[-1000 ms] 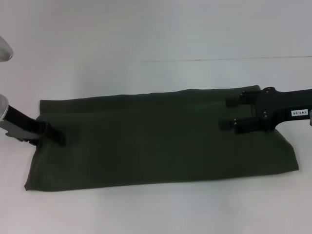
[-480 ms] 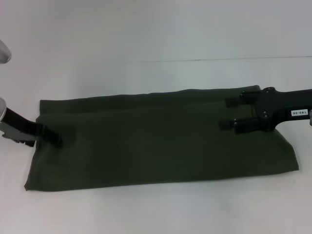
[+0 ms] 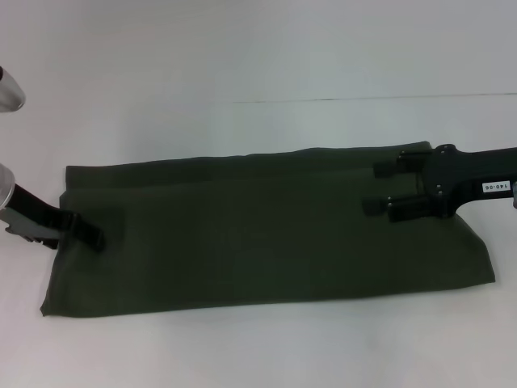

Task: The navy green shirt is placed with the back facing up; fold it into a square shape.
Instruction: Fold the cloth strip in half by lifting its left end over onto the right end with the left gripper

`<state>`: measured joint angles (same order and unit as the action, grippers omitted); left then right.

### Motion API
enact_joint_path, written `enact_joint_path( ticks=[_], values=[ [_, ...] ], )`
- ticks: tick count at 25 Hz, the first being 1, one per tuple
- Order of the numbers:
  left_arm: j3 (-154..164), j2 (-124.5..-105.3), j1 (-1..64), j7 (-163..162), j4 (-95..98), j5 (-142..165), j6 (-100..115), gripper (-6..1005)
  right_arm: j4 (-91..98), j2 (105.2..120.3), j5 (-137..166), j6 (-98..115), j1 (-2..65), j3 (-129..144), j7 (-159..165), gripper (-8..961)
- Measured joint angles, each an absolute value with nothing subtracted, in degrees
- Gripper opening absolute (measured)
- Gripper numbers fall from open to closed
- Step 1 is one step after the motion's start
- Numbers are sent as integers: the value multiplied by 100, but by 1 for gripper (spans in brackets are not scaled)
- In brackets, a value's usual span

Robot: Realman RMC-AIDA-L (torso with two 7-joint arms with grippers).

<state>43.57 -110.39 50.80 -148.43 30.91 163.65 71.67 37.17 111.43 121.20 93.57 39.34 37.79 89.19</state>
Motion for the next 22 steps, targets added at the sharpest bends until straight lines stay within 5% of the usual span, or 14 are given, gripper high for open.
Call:
enact_joint_path(
  ticks=[22],
  values=[
    [4326, -11057, 5174, -14758, 2934, 16303, 7199, 836, 3717, 11135, 12120, 9360, 3938, 3779, 8903, 871]
  ],
)
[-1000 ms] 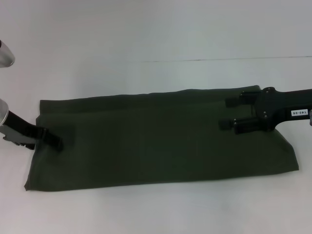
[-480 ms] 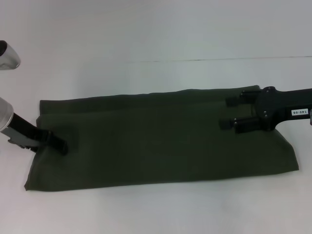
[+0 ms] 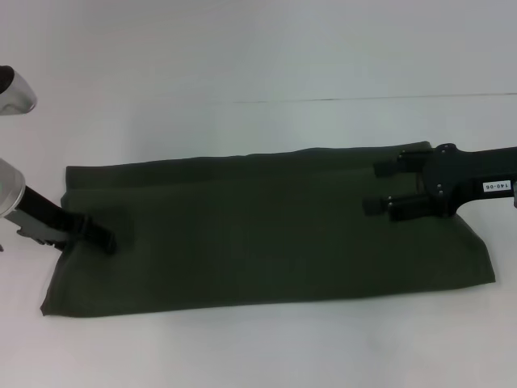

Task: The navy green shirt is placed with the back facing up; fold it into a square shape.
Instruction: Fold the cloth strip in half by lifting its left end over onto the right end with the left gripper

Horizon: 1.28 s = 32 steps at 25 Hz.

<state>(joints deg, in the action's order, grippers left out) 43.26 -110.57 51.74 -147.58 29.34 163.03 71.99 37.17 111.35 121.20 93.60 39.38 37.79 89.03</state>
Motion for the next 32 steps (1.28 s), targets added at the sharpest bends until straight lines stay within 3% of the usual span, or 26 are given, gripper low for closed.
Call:
enact_joint_path(
  ticks=[7, 19, 32],
  values=[
    [4335, -11101, 5177, -14717, 2936, 16303, 7140, 829, 3717, 11135, 12120, 9352, 3937, 3779, 8903, 870],
    [4360, -11121, 5178, -14712, 2936, 16349, 6996, 370, 3718, 11135, 12120, 9351, 3937, 3779, 8895, 871],
    [4372, -11122, 5188, -14538, 2965, 16357, 6945, 130, 3718, 11135, 12120, 9371, 3937, 3779, 8881, 870]
  ],
)
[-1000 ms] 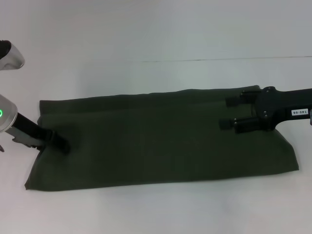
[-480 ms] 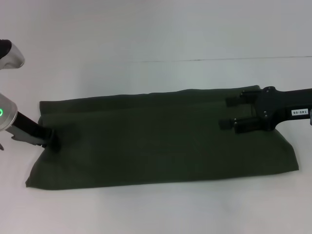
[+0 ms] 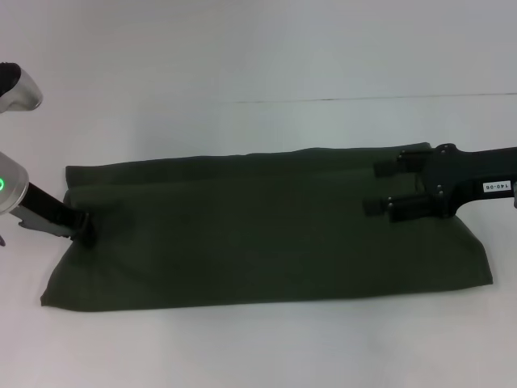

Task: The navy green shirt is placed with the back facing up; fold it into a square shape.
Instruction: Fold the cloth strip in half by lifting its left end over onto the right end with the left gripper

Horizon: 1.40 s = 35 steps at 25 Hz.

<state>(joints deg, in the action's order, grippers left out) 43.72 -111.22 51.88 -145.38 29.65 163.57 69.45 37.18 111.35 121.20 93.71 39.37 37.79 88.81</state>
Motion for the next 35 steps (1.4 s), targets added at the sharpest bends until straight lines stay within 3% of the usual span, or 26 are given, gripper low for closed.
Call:
enact_joint_path(
  ticks=[35],
  values=[
    [4643, -11134, 5238, -14506, 2973, 16357, 7015, 101, 3717, 11136, 12120, 9376, 3937, 3779, 8868, 870]
  ],
)
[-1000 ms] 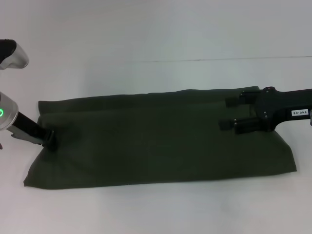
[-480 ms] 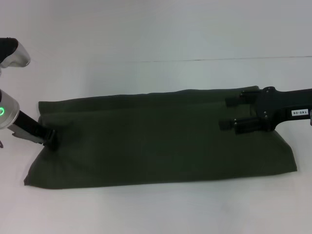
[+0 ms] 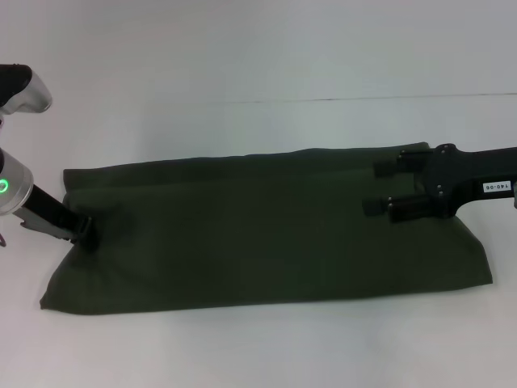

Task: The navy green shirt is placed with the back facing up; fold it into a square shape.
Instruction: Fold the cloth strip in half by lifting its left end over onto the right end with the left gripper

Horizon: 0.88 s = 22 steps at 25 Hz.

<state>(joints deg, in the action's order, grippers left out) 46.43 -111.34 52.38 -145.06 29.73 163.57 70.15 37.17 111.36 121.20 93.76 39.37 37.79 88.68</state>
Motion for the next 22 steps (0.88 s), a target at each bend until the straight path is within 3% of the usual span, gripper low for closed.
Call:
enact_joint_path(
  ticks=[6, 22],
  values=[
    [4650, -11145, 5238, -14510, 2984, 16357, 7012, 158, 3718, 11135, 12120, 9376, 3937, 3779, 8868, 870],
    [4649, -11153, 5235, -14497, 3017, 16356, 6922, 99, 3718, 11135, 12114, 9353, 3937, 3779, 8872, 870]
  ],
)
